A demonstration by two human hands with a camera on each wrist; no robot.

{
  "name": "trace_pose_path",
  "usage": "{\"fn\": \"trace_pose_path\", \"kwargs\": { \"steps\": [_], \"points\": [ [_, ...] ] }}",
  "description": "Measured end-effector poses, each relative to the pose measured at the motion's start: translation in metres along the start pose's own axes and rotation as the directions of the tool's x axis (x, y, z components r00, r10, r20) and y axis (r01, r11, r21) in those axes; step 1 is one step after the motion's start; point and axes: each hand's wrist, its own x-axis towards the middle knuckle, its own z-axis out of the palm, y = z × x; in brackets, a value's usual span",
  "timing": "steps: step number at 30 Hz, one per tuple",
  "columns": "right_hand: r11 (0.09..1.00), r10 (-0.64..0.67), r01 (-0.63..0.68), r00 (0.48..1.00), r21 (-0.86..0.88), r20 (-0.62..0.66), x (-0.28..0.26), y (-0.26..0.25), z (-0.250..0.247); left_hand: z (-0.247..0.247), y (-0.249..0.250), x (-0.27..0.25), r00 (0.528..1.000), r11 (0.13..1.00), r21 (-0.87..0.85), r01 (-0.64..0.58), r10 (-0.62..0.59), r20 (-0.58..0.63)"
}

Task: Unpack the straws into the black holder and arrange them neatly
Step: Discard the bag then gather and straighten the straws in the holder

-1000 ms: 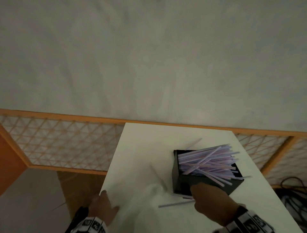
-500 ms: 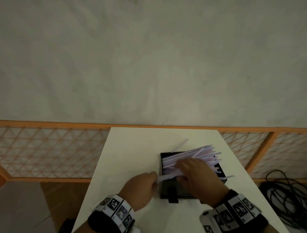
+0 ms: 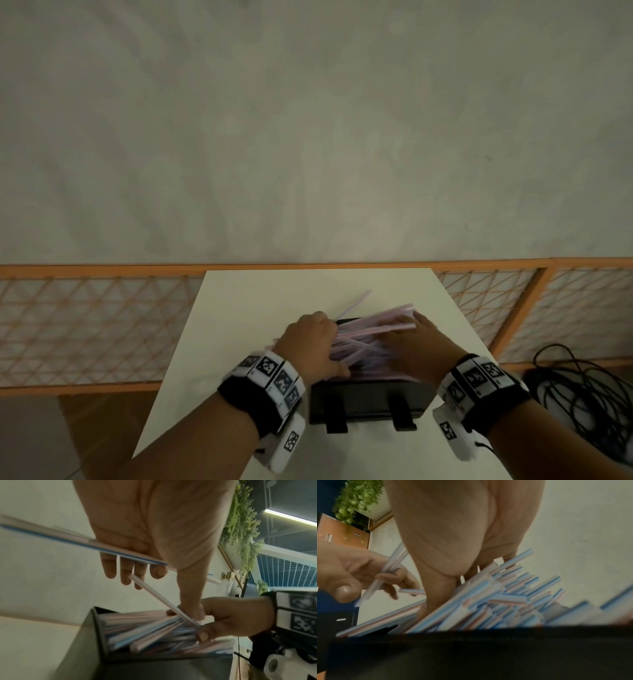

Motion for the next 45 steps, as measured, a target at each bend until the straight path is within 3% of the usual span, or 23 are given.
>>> {"fn": "trace_pose_path", "kwargs": {
  "steps": [3,5,11,13,17,19,23,26,29,31,33,41,45],
  "points": [
    [0.996,0.022,-0.011,0.993,0.091,-0.113,-0.002,-0.003,0.005,0.013,0.019,0.024,0.993,0.994,0.061,-0.088,0.083,0.085],
    [0.993,0.04,-0.021,0.986,0.117,-0.16,-0.006,-0.005,0.01,0.029,0.025,0.036,0.991,0.994,0.079,-0.074,0.065,0.116],
    [0.984,0.079,-0.022,0.942,0.175,-0.326,-0.022,0.003,0.019,0.061,0.018,0.051,0.998,1.0,0.005,-0.012,0.012,0.056],
    [0.97,0.157,-0.063,0.9,0.235,-0.407,-0.027,0.011,0.018,0.062,0.013,0.052,0.997,1.0,-0.011,0.014,-0.014,0.077],
    [0.864,0.412,-0.135,0.742,0.484,-0.529,-0.035,0.018,0.019,0.064,0.011,0.053,0.995,0.998,0.003,0.061,-0.061,0.08],
    [0.847,0.44,-0.156,0.742,0.508,-0.506,-0.034,0.011,0.02,0.066,0.012,0.054,0.996,0.998,0.004,0.058,-0.058,0.072],
    [0.887,0.376,-0.189,0.826,0.422,-0.42,-0.028,-0.003,0.032,0.066,0.017,0.058,0.997,0.999,0.031,0.015,-0.017,0.07],
    [0.873,0.416,-0.245,0.826,0.422,-0.381,-0.026,-0.006,0.039,0.066,0.02,0.062,0.996,0.998,0.068,0.01,-0.016,0.09],
    [0.789,0.585,-0.399,0.721,0.468,-0.372,-0.029,-0.004,0.045,0.069,0.02,0.064,0.999,0.996,0.083,-0.034,0.032,0.032],
    [0.663,0.714,-0.477,0.633,0.577,-0.298,-0.03,-0.003,0.046,0.072,0.018,0.065,0.998,0.994,0.094,-0.064,0.062,0.024],
    [0.549,0.784,-0.505,0.588,0.666,-0.201,-0.028,-0.002,0.045,0.074,0.015,0.066,0.996,0.993,0.089,-0.079,0.076,0.037],
    [0.308,0.751,-0.289,0.658,0.906,-0.046,-0.01,-0.004,0.042,0.075,0.02,0.064,0.984,0.983,-0.119,-0.141,0.153,0.092],
    [0.293,0.74,-0.27,0.672,0.917,-0.039,-0.013,0.001,0.041,0.073,0.022,0.067,0.983,0.979,-0.165,-0.116,0.138,0.125]
  ]
}}
